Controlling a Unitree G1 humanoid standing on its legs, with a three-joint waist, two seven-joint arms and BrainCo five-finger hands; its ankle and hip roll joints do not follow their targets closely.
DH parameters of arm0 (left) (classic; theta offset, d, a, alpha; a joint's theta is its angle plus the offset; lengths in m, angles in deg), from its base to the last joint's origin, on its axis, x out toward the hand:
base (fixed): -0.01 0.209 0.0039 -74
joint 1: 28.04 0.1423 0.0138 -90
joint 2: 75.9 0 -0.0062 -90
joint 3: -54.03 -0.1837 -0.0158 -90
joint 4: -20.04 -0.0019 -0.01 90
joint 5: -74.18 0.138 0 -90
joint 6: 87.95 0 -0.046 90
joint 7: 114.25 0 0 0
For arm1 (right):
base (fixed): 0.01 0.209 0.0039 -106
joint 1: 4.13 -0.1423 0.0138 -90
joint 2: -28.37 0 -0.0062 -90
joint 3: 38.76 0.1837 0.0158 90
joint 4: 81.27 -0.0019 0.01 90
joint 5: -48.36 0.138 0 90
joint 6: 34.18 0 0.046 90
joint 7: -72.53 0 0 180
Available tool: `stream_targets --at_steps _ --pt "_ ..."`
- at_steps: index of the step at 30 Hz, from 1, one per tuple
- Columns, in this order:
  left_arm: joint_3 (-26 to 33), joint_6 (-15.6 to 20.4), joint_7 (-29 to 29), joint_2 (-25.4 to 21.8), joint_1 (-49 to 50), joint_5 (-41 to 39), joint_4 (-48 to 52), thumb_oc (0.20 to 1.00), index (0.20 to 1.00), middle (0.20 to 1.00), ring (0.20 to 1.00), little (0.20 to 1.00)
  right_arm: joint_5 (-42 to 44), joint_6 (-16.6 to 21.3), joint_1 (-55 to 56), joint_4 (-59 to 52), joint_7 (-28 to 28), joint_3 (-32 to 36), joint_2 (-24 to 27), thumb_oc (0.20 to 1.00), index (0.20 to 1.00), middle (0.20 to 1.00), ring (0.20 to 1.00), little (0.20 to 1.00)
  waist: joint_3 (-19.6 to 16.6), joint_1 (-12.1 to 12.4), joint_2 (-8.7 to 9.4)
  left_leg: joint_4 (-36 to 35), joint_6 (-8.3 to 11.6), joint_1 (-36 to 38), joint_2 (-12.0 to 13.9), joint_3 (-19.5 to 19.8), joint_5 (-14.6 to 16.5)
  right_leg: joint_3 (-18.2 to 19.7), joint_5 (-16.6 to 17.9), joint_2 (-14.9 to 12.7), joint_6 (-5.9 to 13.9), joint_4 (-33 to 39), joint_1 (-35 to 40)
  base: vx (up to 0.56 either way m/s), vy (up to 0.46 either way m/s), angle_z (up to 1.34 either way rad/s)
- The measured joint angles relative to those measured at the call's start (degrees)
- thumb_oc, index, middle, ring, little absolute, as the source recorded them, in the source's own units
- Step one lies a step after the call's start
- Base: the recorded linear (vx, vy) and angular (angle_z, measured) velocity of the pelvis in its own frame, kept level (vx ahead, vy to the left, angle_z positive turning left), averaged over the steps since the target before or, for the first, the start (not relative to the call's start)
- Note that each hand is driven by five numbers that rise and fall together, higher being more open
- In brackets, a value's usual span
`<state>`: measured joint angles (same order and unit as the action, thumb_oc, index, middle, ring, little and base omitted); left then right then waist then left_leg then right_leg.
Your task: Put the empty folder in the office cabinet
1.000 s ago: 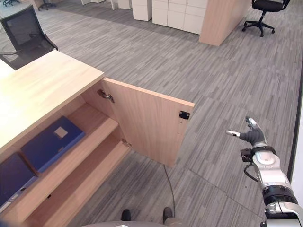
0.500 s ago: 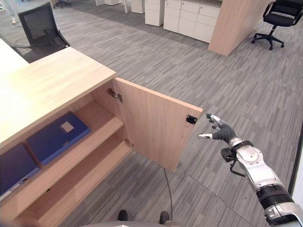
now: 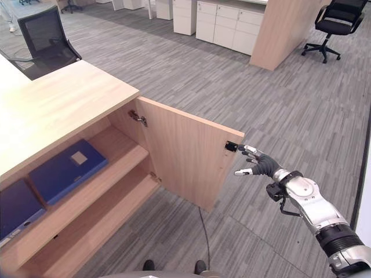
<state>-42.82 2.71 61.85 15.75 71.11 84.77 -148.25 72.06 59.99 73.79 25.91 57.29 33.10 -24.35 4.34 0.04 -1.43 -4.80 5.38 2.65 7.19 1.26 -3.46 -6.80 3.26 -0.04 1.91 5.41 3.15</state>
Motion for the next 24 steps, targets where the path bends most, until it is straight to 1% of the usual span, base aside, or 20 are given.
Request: stream_targets --at_steps 7,11,15,24 --pt "0.0 0.0 0.1 0.0 0.4 0.0 -0.2 1.0 1.0 1.0 1.0 1.0 0.2 0.0 -3.8 5.6 1.8 -0.2 -1.7 1.0 1.0 1.0 1.0 1.0 -0.1 0.6 0.1 0.0 0.05 0.0 0.0 0.4 -0.1 -0.1 0.1 0.0 0.06 0.0 0.1 0.0 0.002 0.01" --pt "0.0 0.0 0.2 0.0 0.6 0.0 -0.2 1.0 1.0 1.0 1.0 1.0 0.5 -0.1 -4.3 6.2 3.1 -0.2 -2.4 1.0 1.0 1.0 1.0 1.0 -0.2 0.6 0.04 0.0 0.08 -0.1 0.0 0.5 -0.1 -0.2 0.1 0.0 0.05 0.0 0.1 0.0 0.0 0.0" --pt "0.0 0.0 0.5 0.0 0.6 0.0 -0.3 1.0 1.0 1.0 1.0 1.0 2.3 0.0 -6.5 10.4 4.8 -0.3 -5.0 1.0 1.0 1.0 1.0 1.0 -0.2 0.6 -0.01 0.1 0.07 -0.2 0.0 0.5 -0.1 -0.2 0.1 0.1 0.06 0.0 0.2 0.0 0.0 0.0" --pt "-0.1 0.0 0.5 0.0 1.1 -0.1 -0.3 1.0 1.0 1.0 1.0 1.0 4.5 -0.7 -7.8 12.8 6.6 -1.8 -6.8 1.0 1.0 1.0 1.0 1.0 -0.9 0.5 -0.22 0.0 0.11 -0.1 0.1 0.6 -0.1 -0.3 0.1 0.1 0.06 0.0 0.3 0.0 0.0 0.0"
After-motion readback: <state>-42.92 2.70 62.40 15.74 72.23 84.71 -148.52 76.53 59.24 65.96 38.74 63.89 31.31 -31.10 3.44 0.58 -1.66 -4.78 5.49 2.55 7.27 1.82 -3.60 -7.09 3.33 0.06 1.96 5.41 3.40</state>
